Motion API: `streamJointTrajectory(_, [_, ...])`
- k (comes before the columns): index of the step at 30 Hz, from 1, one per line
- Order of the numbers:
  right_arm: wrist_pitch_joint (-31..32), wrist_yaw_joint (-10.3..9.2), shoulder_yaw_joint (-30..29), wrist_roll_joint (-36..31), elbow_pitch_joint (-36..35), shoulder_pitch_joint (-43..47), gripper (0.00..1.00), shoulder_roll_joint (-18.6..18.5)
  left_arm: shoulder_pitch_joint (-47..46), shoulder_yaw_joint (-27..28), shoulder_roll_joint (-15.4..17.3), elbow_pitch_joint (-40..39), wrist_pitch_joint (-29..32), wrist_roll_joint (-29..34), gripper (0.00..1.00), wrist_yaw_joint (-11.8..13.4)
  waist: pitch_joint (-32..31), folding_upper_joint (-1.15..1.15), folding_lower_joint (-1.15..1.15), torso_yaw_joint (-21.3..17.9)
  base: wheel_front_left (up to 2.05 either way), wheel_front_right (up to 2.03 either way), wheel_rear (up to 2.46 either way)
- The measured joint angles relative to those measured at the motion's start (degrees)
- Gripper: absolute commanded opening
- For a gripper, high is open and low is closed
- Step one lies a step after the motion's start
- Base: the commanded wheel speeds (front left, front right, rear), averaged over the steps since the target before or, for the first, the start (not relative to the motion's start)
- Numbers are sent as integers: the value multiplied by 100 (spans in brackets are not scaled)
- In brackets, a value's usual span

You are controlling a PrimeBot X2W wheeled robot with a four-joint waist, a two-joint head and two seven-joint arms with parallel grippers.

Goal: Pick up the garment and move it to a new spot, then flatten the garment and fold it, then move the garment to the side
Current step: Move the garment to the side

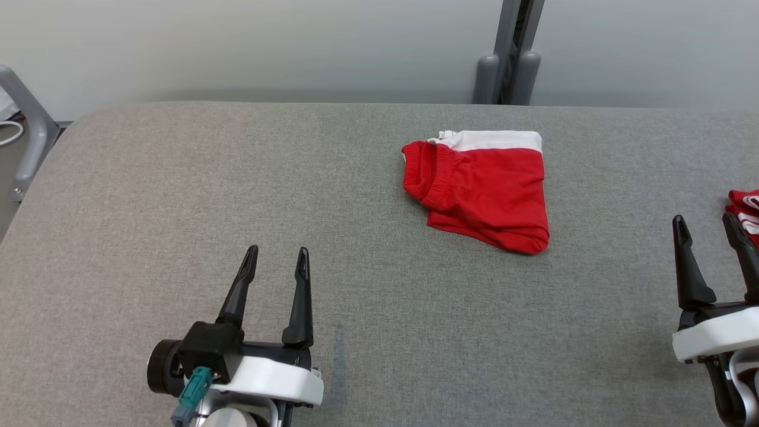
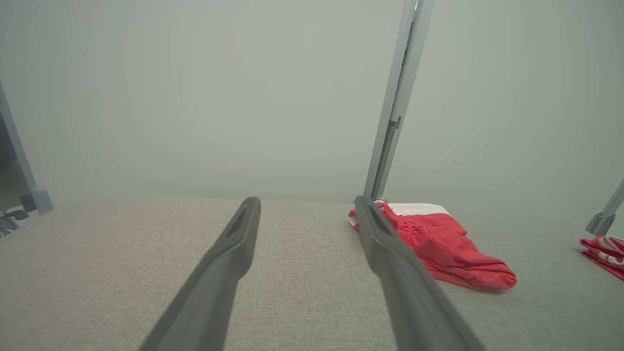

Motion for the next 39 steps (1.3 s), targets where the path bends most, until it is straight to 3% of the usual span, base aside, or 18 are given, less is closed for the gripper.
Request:
streamJointTrajectory(20, [-1, 0, 296, 370, 296, 7, 100, -99, 3, -87, 0, 20, 0, -2, 100, -1, 5, 0, 0, 96, 0, 0, 0])
streamJointTrajectory(24, [25, 0, 578, 586, 550, -172, 100, -223, -32, -169, 1, 21, 0, 3, 100, -1, 117, 0, 0, 162, 0, 0, 0])
streamJointTrajectory(30, [528, 0, 980, 1205, 722, -804, 100, -644, -259, -428, 1, -23, 0, 68, 100, 105, 497, 0, 0, 302, 0, 0, 0])
streamJointTrajectory(39, [1939, 0, 1325, 2844, 873, -1796, 100, -1195, -620, -939, 2, -101, 0, 3, 100, 398, 1215, 0, 0, 676, 0, 0, 0])
